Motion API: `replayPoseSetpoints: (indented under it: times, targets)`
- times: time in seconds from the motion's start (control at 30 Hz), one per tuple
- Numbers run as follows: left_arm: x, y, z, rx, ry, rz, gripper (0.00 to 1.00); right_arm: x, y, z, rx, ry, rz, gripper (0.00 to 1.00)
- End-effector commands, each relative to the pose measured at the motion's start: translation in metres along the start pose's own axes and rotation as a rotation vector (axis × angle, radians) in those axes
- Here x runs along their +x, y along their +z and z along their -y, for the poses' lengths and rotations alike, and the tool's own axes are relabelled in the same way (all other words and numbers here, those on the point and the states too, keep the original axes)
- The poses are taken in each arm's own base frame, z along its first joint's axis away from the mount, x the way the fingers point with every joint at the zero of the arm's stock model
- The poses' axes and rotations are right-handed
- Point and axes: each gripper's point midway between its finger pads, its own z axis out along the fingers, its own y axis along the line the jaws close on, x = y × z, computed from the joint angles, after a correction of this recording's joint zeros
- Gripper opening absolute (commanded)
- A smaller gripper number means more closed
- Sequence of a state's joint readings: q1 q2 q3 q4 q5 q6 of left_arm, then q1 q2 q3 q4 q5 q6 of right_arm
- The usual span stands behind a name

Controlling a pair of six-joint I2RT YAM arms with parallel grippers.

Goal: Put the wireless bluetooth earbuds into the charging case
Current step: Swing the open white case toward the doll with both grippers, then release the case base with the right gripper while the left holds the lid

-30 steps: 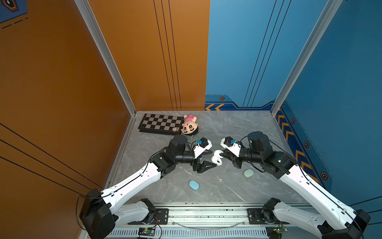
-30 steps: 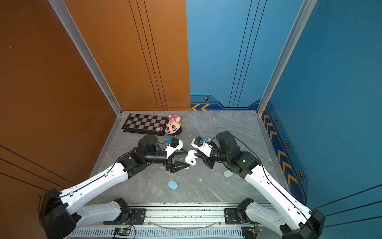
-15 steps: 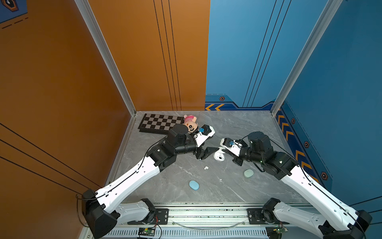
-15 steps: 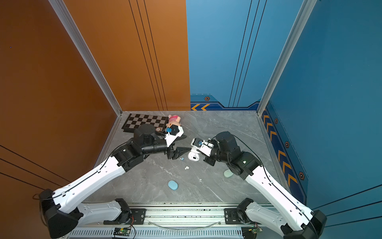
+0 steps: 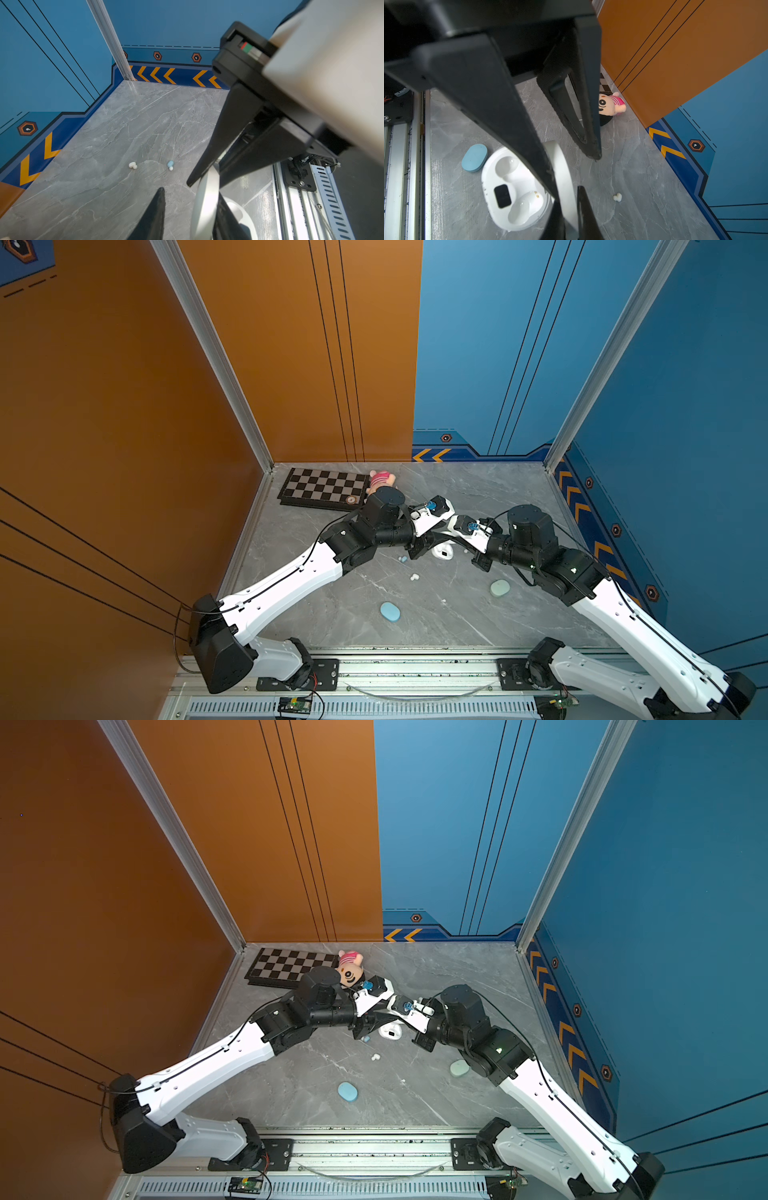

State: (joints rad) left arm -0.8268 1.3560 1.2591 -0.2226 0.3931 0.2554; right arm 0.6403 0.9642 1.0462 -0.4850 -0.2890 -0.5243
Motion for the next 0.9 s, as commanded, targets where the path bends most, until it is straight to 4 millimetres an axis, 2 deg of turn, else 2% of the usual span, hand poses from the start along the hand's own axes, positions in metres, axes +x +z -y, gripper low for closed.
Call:
replayPoseSetpoints:
  times: [0.0,0.1,0.17,0.27,0.37,0.43,0.5,0.57,0.63,0.7,0.77,0.87]
  targets:
    - [0.001,0.002,-0.007,-0.033,0.017,-0.02,0.24,-0.011,-0.007,-0.004,-0.015,0.001,0.052,0.0]
    - [0.003,0.002,-0.009,-0.039,0.013,-0.027,0.11,-0.011,-0.006,-0.001,-0.008,0.004,0.051,0.05]
    - [0.005,0.002,-0.013,-0.058,0.001,-0.032,0.02,-0.011,-0.006,0.004,0.002,0.016,0.056,0.16]
    - [0.007,0.001,-0.026,-0.119,-0.042,-0.037,0.0,-0.011,-0.01,0.011,0.015,0.035,0.072,0.31]
    - [0.002,-0.004,-0.05,-0.214,-0.117,-0.024,0.0,-0.014,-0.018,0.024,0.056,0.109,0.098,0.41]
    - [-0.005,-0.01,-0.065,-0.278,-0.168,-0.007,0.0,-0.015,-0.025,0.041,0.131,0.257,0.117,0.46]
    - [-0.012,-0.017,-0.077,-0.346,-0.214,0.008,0.0,-0.009,-0.036,0.067,0.264,0.456,0.118,0.49]
    - [-0.024,-0.029,-0.091,-0.43,-0.29,0.036,0.0,0.008,-0.051,0.09,0.4,0.714,0.111,0.44]
    - [-0.04,-0.042,-0.1,-0.496,-0.367,0.082,0.0,0.03,-0.059,0.092,0.439,0.917,0.091,0.42]
    - [-0.044,-0.045,-0.097,-0.485,-0.387,0.105,0.0,0.047,-0.063,0.085,0.452,1.023,0.051,0.44]
    - [-0.039,-0.042,-0.088,-0.438,-0.376,0.095,0.0,0.058,-0.063,0.079,0.442,1.05,0.027,0.46]
    - [-0.031,-0.041,-0.062,-0.329,-0.336,0.084,0.0,0.068,-0.065,0.082,0.446,1.131,0.018,0.46]
